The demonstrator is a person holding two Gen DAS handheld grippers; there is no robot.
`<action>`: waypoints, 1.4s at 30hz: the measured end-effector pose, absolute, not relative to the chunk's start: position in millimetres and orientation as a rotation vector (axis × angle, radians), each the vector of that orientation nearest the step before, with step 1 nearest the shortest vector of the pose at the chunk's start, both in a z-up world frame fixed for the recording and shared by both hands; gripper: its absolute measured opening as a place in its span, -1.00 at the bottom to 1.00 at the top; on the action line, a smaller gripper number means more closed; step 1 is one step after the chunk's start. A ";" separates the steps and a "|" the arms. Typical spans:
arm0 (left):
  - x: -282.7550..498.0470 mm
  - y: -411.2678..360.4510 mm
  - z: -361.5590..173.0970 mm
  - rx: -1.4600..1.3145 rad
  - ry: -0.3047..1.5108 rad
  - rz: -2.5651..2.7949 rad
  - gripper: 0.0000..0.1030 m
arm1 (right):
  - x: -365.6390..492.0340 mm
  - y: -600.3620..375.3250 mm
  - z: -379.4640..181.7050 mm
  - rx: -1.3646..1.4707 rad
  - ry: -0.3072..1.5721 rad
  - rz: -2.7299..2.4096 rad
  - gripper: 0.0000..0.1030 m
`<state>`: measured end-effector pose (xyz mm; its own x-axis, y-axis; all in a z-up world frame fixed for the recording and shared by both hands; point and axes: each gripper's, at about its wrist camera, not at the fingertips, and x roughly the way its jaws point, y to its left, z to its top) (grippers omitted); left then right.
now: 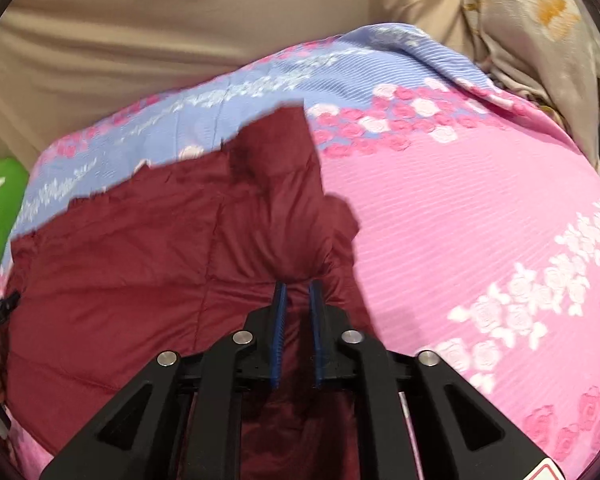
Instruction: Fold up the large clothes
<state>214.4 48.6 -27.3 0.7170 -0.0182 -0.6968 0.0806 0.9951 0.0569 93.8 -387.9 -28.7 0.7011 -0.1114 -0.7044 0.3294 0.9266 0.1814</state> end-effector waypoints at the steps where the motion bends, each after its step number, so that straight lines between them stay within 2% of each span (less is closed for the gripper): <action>1: 220.7 58.6 -20.8 0.057 0.769 -0.043 0.36 | 97.4 -393.0 -20.9 0.311 0.744 -0.265 -0.47; 2: 229.1 67.3 -14.0 0.028 0.763 -0.026 0.39 | 103.0 -397.5 -14.8 0.314 0.732 -0.275 -0.35; 3: 235.8 72.5 -9.9 0.007 0.762 -0.027 0.46 | 110.3 -402.7 -9.0 0.320 0.719 -0.285 -0.14; 4: 249.6 79.8 -4.0 -0.031 0.764 -0.046 0.63 | 123.5 -408.8 -2.2 0.335 0.706 -0.278 -0.08; 6: 271.8 89.6 0.8 -0.090 0.765 -0.050 0.70 | 148.2 -416.8 3.4 0.365 0.710 -0.264 -0.01; 7: 288.2 94.4 0.3 -0.122 0.781 -0.057 0.76 | 166.1 -419.5 3.7 0.378 0.725 -0.251 0.18; 9: 319.3 103.1 -8.5 -0.195 0.843 -0.056 0.76 | 195.2 -423.5 -2.4 0.404 0.759 -0.236 0.30; 11: 337.7 108.1 -18.8 -0.260 0.900 -0.058 0.69 | 222.7 -427.8 -15.7 0.433 0.814 -0.258 0.29; 12: 344.2 109.3 -23.7 -0.283 0.922 -0.057 0.54 | 231.4 -427.5 -21.2 0.438 0.836 -0.262 -0.16; 13: 351.2 107.7 -28.6 -0.294 0.944 -0.079 -0.12 | 237.9 -425.4 -24.7 0.448 0.842 -0.229 -0.80; 14: 355.3 105.7 -32.3 -0.291 0.965 -0.086 -0.65 | 239.7 -422.3 -23.7 0.456 0.828 -0.196 -0.83; 16: 356.3 103.2 -35.2 -0.289 0.953 -0.076 -0.86 | 230.2 -415.4 -10.8 0.422 0.724 -0.195 -0.90; 17: 355.6 101.3 -35.7 -0.272 0.943 -0.064 -0.88 | 225.8 -414.0 -7.0 0.392 0.694 -0.216 -0.91; 19: 357.1 100.6 -45.6 -0.259 0.946 -0.037 -0.89 | 225.3 -420.8 -19.3 0.381 0.720 -0.270 -0.94; 21: 354.8 101.0 -54.9 -0.256 0.916 -0.033 -0.89 | 232.9 -433.0 -52.9 0.435 0.825 -0.292 -0.95; 25: 348.7 84.9 -52.4 -0.140 0.875 0.026 -0.88 | 235.6 -438.9 -55.2 0.468 0.847 -0.263 -0.88; 27: 344.2 83.6 -46.4 -0.107 0.863 0.068 -0.78 | 231.9 -437.1 -48.3 0.458 0.837 -0.290 -0.81; 29: 322.0 90.4 -28.4 -0.103 0.800 0.087 -0.70 | 208.0 -430.5 -26.4 0.427 0.745 -0.340 -0.63; 32: 274.1 88.6 5.2 -0.061 0.709 0.042 -0.44 | 158.9 -402.3 10.8 0.329 0.645 -0.292 -0.62; 34: 234.2 74.0 21.3 -0.002 0.674 -0.043 -0.30 | 125.4 -372.3 21.1 0.255 0.655 -0.217 -0.62; 38: 171.6 46.5 7.9 0.098 0.732 -0.212 -0.29 | 71.4 -335.7 -0.3 0.186 0.734 -0.139 -0.62; 41: 144.9 50.0 -27.4 0.085 0.848 -0.239 -0.29 | 33.3 -333.9 -32.9 0.211 0.806 -0.171 -0.63; 42: 138.4 56.2 -39.2 0.075 0.876 -0.230 -0.25 | 23.5 -337.8 -40.5 0.219 0.817 -0.188 -0.70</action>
